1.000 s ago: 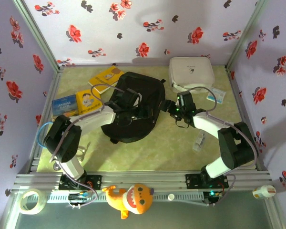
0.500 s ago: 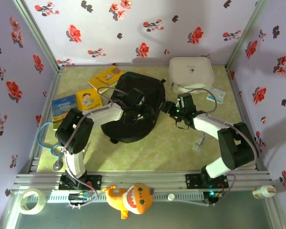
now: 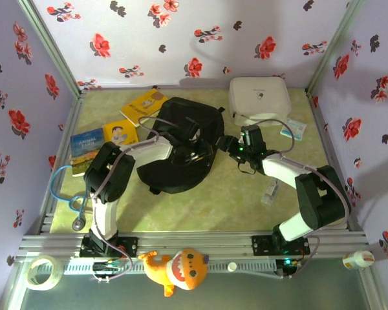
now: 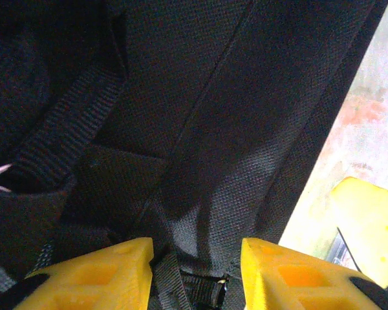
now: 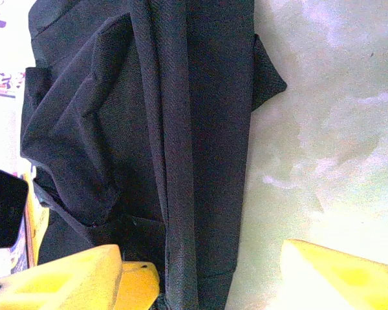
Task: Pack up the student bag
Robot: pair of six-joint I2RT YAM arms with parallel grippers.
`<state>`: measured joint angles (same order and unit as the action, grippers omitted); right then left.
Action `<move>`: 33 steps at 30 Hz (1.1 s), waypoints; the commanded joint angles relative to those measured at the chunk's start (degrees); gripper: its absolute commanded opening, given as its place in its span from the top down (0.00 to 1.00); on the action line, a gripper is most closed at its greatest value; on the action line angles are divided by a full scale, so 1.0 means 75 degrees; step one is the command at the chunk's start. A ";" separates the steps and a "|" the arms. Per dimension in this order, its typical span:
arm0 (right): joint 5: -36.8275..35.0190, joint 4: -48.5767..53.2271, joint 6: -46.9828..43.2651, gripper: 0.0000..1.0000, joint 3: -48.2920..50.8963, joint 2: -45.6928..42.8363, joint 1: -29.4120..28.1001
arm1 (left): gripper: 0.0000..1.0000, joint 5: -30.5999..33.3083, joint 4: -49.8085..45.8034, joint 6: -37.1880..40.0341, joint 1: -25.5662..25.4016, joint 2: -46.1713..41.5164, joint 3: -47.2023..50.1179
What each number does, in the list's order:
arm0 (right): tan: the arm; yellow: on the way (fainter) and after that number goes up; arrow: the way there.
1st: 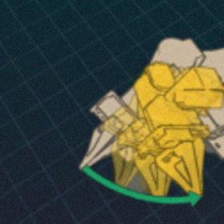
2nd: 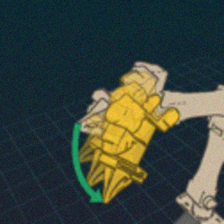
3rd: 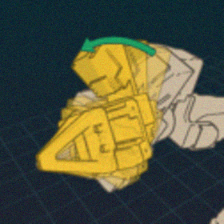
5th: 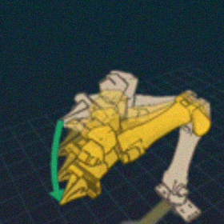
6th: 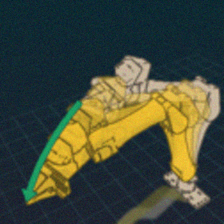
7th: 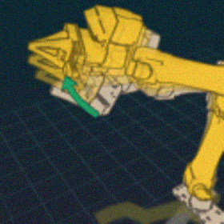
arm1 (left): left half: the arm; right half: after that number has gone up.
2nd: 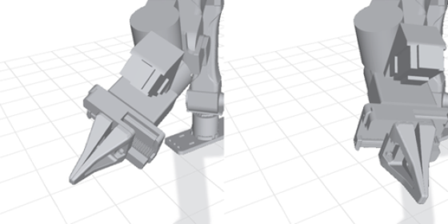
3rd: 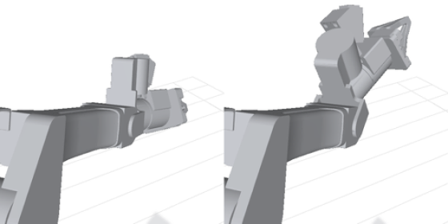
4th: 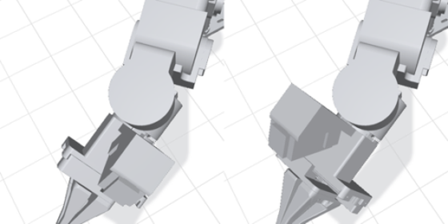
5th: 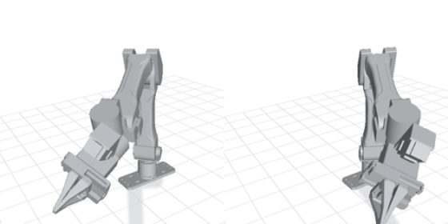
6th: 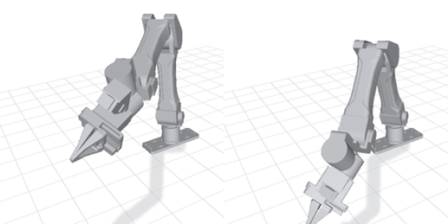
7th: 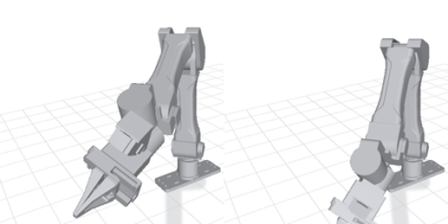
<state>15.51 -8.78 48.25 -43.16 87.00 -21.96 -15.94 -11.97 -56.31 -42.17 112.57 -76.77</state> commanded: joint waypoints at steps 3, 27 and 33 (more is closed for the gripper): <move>0.0155 -0.0171 0.0130 0.38 0.0140 0.0016 0.0050 | 0.64 -0.0152 -0.0368 -0.0200 -0.0037 0.0396 -0.0283; 0.0455 -0.0097 0.0103 0.41 -0.0153 0.0477 -0.0090 | 0.94 -0.0141 -0.0080 -0.0039 -0.0002 -0.1034 0.0550; 0.0554 -0.0058 0.0033 0.42 -0.0478 0.0840 -0.0318 | 1.00 -0.0143 -0.0127 -0.0050 -0.0002 -0.1091 0.0748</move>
<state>18.33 -9.15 48.62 -44.66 92.25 -23.44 -16.60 -12.40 -57.74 -42.15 105.89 -72.64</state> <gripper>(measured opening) 0.582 0.052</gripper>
